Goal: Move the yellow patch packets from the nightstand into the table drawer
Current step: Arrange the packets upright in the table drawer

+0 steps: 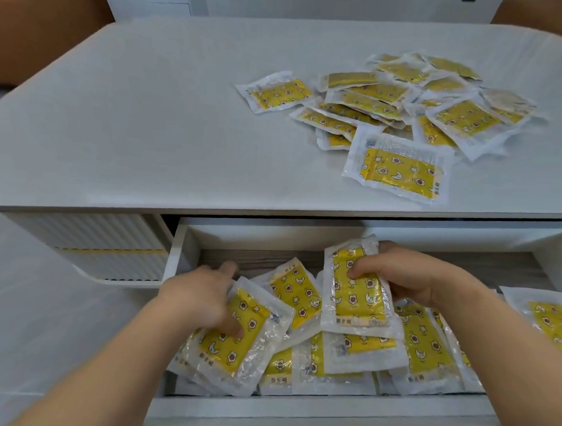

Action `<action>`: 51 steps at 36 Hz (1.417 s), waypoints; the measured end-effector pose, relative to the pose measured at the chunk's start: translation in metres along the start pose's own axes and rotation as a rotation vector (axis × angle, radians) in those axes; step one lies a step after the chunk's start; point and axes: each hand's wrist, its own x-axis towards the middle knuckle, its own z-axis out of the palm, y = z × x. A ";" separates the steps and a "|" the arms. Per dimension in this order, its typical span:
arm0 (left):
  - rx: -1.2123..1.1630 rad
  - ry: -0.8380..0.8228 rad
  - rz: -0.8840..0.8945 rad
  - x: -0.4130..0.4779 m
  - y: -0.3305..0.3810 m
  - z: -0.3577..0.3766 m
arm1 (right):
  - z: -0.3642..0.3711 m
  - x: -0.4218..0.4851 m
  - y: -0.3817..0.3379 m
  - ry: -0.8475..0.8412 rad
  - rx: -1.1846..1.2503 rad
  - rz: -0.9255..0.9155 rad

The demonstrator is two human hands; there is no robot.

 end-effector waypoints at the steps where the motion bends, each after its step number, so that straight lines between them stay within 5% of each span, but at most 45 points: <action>1: 0.049 0.001 0.017 -0.001 0.001 0.001 | 0.000 0.000 0.000 0.004 0.000 -0.007; 10: 0.177 0.070 0.260 0.004 0.004 0.005 | 0.000 -0.001 0.001 0.016 -0.048 -0.034; 17: 0.173 0.243 0.092 0.004 0.018 0.010 | -0.004 -0.002 -0.001 0.027 -0.034 -0.051; 30: 0.214 0.152 0.148 0.003 0.019 0.012 | -0.015 -0.008 -0.002 0.050 0.094 -0.117; 38: 0.008 0.191 0.186 0.001 0.004 0.001 | -0.014 -0.008 0.000 0.047 0.082 -0.140; 43: 0.121 0.101 0.227 0.001 0.012 0.006 | -0.013 -0.009 0.000 0.036 0.053 -0.148; 51: 0.369 0.288 0.164 -0.005 0.020 0.010 | -0.009 -0.009 0.001 0.016 0.018 -0.155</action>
